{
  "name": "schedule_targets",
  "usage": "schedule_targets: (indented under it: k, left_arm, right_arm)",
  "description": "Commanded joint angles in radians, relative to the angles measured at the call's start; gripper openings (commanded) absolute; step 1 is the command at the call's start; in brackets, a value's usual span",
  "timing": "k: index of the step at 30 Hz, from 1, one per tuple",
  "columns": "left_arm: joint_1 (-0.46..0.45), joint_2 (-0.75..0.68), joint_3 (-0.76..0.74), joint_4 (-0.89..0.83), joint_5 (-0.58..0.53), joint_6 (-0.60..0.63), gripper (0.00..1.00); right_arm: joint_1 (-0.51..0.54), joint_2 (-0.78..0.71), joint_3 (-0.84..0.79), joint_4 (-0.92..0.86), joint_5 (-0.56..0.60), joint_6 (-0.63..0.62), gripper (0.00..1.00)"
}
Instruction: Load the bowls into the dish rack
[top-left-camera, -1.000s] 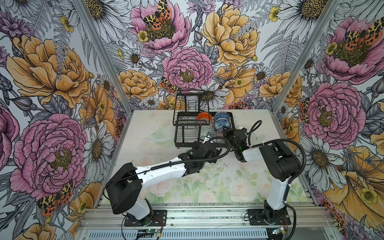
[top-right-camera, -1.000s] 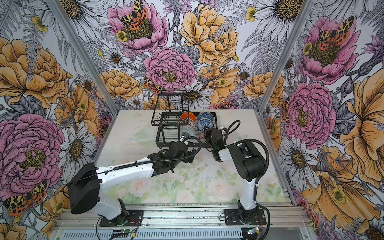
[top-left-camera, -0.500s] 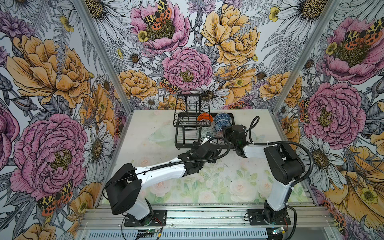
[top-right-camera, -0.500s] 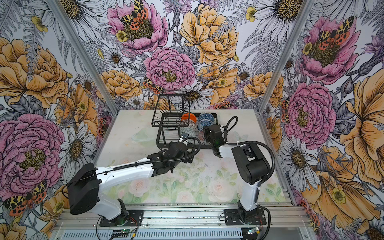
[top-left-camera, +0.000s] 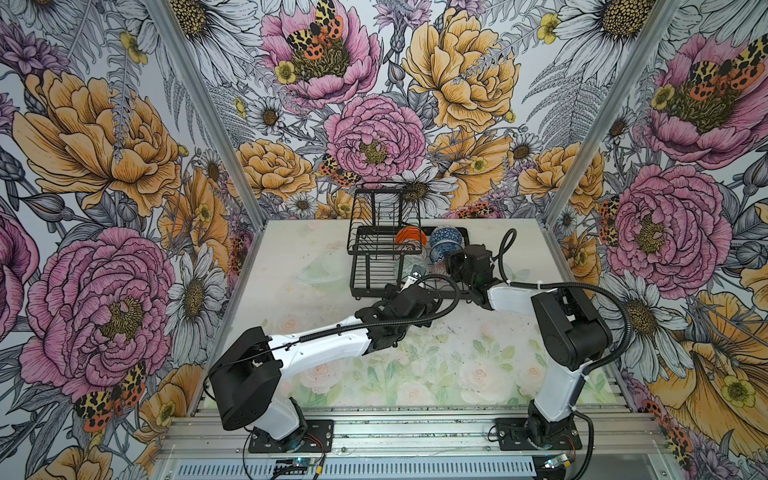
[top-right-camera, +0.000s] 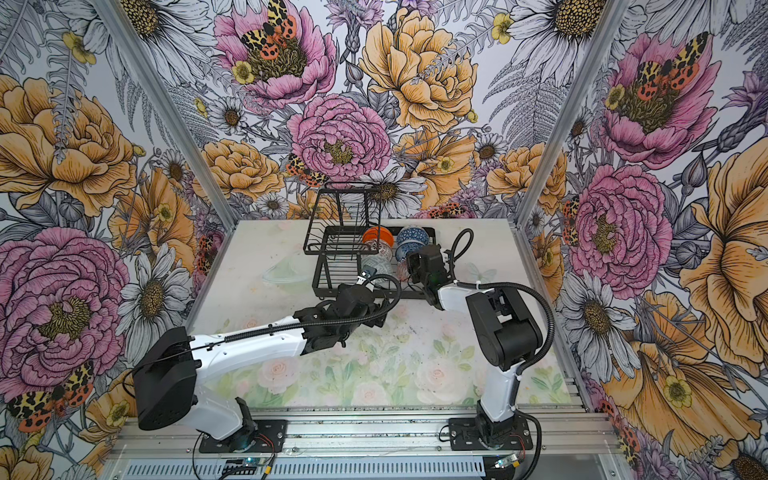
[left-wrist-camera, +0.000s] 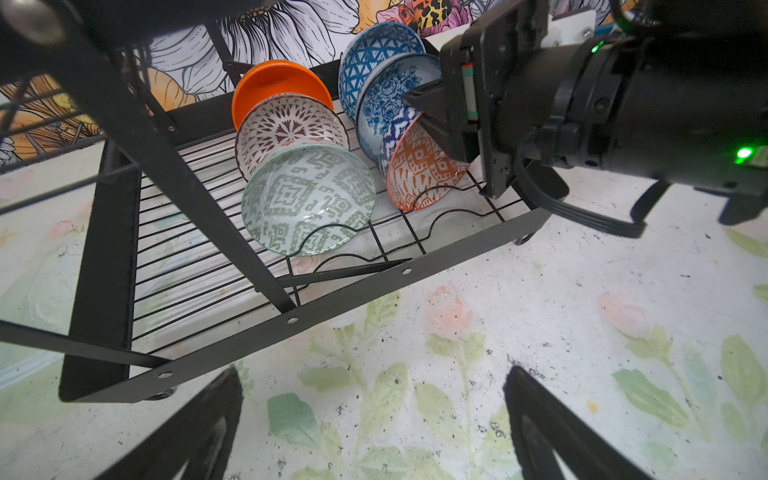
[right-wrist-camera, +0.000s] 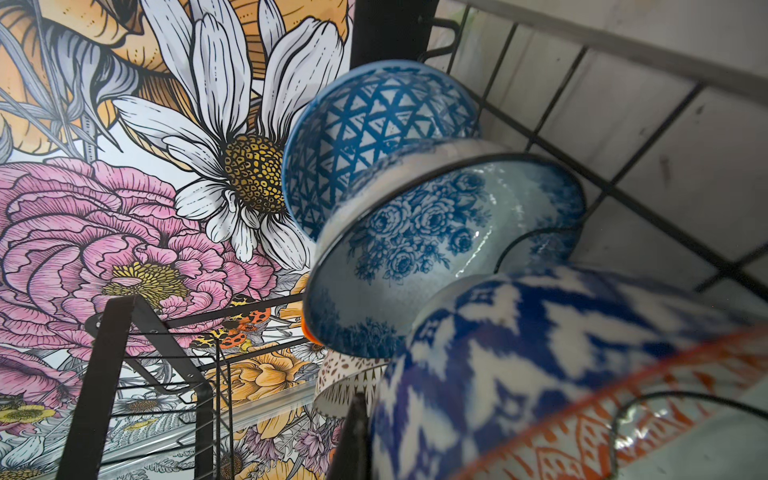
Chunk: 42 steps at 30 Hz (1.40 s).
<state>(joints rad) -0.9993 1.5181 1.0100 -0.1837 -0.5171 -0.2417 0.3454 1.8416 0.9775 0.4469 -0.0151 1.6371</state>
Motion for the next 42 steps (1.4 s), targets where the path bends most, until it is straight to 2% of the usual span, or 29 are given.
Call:
schedule_targets:
  k: [1, 11, 23, 34, 38, 42]
  left_arm:
    - [-0.007, -0.036, -0.018, -0.005, -0.032, -0.023, 0.99]
    - [-0.009, -0.033, -0.019, -0.007, -0.032, -0.031, 0.99]
    - [-0.015, -0.012, -0.007, -0.002, -0.03, -0.023, 0.99]
    - [-0.018, -0.006, -0.01, -0.004, -0.029, -0.028, 0.98]
    - [-0.018, -0.005, -0.008, -0.006, -0.03, -0.027, 0.99]
    - [-0.017, -0.002, -0.007, -0.007, -0.031, -0.023, 0.99]
  right_arm:
    - [-0.006, -0.044, -0.025, -0.119, -0.006, -0.021, 0.0]
    - [-0.005, -0.066, -0.066, -0.119, -0.003, -0.033, 0.0]
    - [-0.002, -0.086, -0.102, -0.103, 0.005, -0.05, 0.1]
    - [0.046, -0.099, -0.135, -0.087, 0.107, 0.06, 0.14]
    - [0.061, -0.102, -0.159, -0.112, 0.132, 0.133, 0.14]
    - [0.074, -0.111, -0.166, -0.148, 0.158, 0.156, 0.14]
